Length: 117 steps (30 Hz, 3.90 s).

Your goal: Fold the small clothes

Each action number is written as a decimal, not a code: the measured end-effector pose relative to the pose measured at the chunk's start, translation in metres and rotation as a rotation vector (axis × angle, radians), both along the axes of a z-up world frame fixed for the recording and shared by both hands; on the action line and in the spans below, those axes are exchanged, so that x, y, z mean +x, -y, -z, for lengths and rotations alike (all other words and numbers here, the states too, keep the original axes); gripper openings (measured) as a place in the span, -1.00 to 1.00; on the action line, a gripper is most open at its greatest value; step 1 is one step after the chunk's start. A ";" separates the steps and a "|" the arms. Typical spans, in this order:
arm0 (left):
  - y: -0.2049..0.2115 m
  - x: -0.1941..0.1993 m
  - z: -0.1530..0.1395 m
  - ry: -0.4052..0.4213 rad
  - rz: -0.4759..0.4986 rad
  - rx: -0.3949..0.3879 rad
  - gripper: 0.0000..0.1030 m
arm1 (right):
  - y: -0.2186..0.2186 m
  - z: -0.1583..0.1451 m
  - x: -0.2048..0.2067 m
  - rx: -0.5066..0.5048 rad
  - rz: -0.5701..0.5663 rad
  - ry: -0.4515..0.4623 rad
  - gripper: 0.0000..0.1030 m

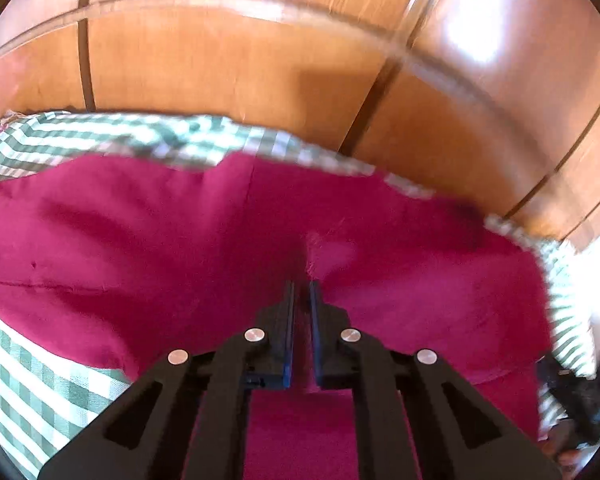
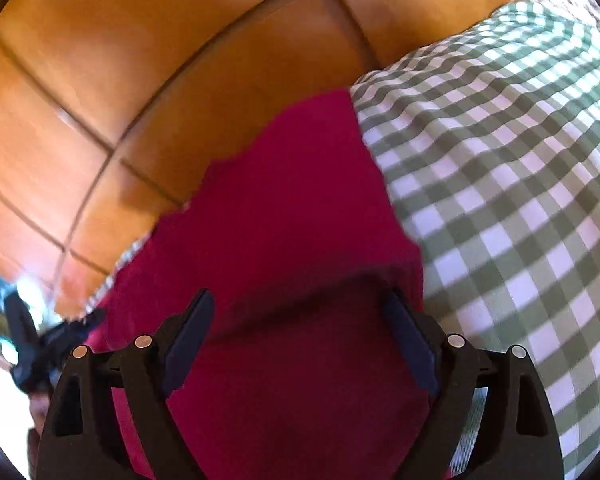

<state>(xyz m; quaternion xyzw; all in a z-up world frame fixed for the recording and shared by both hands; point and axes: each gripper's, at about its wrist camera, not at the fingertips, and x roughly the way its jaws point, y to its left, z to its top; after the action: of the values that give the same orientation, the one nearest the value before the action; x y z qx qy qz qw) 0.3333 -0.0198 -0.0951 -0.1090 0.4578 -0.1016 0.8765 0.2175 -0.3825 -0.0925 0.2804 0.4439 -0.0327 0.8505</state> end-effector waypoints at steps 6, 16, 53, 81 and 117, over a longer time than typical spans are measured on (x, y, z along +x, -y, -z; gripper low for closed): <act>-0.020 -0.015 0.002 -0.024 -0.015 -0.279 0.42 | -0.020 -0.031 -0.010 -0.084 -0.110 0.028 0.70; 0.018 0.005 0.001 0.005 0.044 -0.107 -0.97 | -0.023 -0.040 0.037 -0.146 -0.091 0.039 0.70; -0.386 -0.102 0.034 -0.054 -0.844 -0.542 -0.10 | -0.092 0.009 0.049 -0.446 -0.181 -0.066 0.93; -0.160 -0.051 -0.060 0.172 -0.183 -0.330 -0.82 | -0.094 0.011 0.050 -0.459 -0.184 -0.068 0.93; -0.068 -0.162 0.033 0.088 0.012 -0.143 0.05 | -0.272 0.001 0.114 -0.044 -0.492 -0.039 -0.78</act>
<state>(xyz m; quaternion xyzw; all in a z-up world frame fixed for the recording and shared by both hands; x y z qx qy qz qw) 0.1718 0.0486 -0.1280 -0.1642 0.4111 -0.1438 0.8851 0.3311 -0.1106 -0.0931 0.1448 0.5141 0.1603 0.8301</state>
